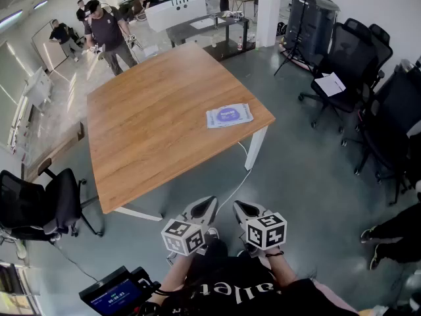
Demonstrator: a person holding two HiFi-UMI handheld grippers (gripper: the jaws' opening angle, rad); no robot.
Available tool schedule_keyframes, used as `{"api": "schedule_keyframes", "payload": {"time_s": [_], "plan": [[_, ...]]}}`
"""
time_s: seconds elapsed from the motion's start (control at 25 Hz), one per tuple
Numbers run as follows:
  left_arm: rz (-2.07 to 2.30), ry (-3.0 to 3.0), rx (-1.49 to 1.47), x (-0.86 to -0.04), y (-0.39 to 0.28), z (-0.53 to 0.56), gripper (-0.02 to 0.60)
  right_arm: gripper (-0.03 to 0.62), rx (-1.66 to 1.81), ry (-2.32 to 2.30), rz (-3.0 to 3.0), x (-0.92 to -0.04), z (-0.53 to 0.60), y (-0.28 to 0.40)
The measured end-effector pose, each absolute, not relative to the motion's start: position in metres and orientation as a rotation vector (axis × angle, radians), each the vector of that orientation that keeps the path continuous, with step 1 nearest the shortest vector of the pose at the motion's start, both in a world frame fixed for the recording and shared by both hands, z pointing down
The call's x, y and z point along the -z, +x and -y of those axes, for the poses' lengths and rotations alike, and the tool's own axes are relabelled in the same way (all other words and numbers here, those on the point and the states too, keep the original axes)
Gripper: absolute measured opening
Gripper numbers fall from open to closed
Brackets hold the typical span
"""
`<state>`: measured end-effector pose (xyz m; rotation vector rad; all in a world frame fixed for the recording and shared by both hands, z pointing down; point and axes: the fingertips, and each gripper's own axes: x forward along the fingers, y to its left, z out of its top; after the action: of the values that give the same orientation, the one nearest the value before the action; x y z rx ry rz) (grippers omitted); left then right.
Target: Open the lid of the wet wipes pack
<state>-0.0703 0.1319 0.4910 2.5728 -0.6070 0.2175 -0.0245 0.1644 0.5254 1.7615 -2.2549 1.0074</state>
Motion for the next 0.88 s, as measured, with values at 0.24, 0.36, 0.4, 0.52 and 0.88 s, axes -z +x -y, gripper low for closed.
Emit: {"api": "schedule_keyframes", "payload": {"time_s": [0.24,0.36,0.4,0.52,0.88], "plan": [[0.589,2.574,-0.216,-0.486,-0.093,-0.082,0.002,0.011,-1.027,1.795,2.228,-0.523,-0.119,-0.042],[0.581,2.569,-0.21,-0.489,-0.102,-0.055,0.002,0.011,-1.012,1.824,2.226,-0.518,-0.093,-0.048],[0.576,2.567,-0.209,-0.491,-0.104,-0.047,0.002,0.011,-1.008,1.836,2.224,-0.517,-0.086,-0.049],[0.554,2.558,-0.214,-0.498,-0.104,-0.027,0.002,0.011,-0.997,1.86,2.211,-0.517,-0.072,-0.049],[0.476,2.575,-0.229,-0.501,-0.073,0.016,0.002,0.011,-1.008,1.888,2.163,-0.524,-0.035,-0.015]]}}
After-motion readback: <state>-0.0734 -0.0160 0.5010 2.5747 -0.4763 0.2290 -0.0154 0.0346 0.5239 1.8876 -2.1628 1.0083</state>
